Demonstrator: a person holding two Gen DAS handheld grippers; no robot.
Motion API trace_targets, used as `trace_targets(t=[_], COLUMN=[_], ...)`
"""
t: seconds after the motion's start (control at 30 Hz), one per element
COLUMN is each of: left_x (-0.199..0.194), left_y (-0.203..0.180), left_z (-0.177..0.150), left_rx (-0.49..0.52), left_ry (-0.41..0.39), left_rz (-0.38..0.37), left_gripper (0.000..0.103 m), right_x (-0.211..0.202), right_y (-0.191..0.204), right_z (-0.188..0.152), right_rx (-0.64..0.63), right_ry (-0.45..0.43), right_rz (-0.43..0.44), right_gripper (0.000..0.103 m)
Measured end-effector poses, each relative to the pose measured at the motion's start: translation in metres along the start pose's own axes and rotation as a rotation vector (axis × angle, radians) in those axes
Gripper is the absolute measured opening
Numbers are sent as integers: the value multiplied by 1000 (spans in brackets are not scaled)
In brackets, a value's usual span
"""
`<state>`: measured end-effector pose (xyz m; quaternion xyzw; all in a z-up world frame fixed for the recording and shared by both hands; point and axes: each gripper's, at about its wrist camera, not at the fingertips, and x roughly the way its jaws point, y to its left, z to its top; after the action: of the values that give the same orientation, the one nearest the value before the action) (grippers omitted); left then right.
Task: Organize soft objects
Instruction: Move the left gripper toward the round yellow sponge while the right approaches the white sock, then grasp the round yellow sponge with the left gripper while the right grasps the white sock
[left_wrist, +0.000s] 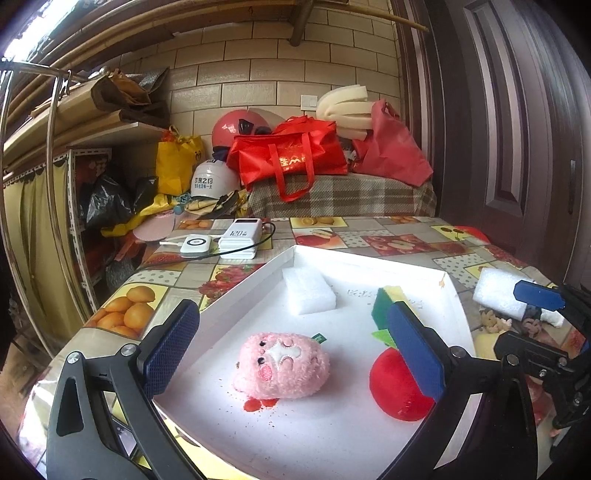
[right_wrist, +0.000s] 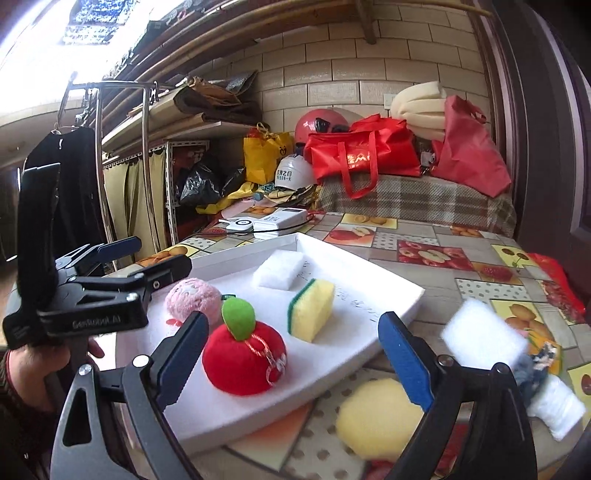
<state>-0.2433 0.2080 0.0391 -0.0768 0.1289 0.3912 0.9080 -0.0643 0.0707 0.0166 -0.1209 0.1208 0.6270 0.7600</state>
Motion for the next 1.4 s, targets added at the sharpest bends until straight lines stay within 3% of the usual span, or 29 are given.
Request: trace_targets(t=[0.1, 0.23, 0.33, 0.4, 0.53, 0.67, 0.77, 0.87, 0.97, 1.03, 1.07, 1.13, 1.2, 1.33, 1.4], left_x=[-14, -28, -24, -18, -4, 21, 43, 55, 58, 58, 58, 58, 56, 41, 30], left_y=[-13, -38, -62, -82, -135, -171, -184, -188, -192, -194, -195, -198, -202, -215, -218], left_z=[-1, -2, -4, -6, -7, -9, -11, -12, -16, -17, -18, -19, -20, -22, -20], left_rx=[24, 61, 48, 55, 177, 194, 208, 206, 223, 237, 242, 258, 280, 302, 327], left_ry=[-22, -12, 78, 147, 236, 327, 382, 407, 424, 427, 429, 432, 434, 437, 391], left_rz=[-51, -164, -336, -461, -475, -477, -431, -426, -417, -414, -416, -425, -454, -608, -616], left_gripper=[103, 102, 102, 102, 102, 102, 102, 102, 102, 102, 102, 102, 94, 93, 93], right_x=[-33, -84, -94, -100, -101, -94, -77, -56, -31, -21, -21, -31, -43, -58, -55], right_y=[-18, -62, -99, -126, -158, -174, -177, -177, -190, -194, -194, -192, -193, -205, -215], right_z=[-5, -15, -26, -32, -43, -48, -44, -43, -48, -53, -55, -55, -58, -59, -59], right_rx=[0, 72, 129, 179, 268, 342, 251, 91, 97, 113, 122, 140, 179, 266, 307], right_ry=[-47, -118, 1, 59, 131, 185, 244, 298, 398, 459, 470, 441, 415, 363, 362], right_rz=[-60, -207, -329, -309, -315, -300, -318, -396, -335, -309, -288, -268, -252, -264, -267], right_gripper=[93, 94, 94, 94, 94, 94, 94, 94, 92, 68, 62, 57, 57, 54, 54])
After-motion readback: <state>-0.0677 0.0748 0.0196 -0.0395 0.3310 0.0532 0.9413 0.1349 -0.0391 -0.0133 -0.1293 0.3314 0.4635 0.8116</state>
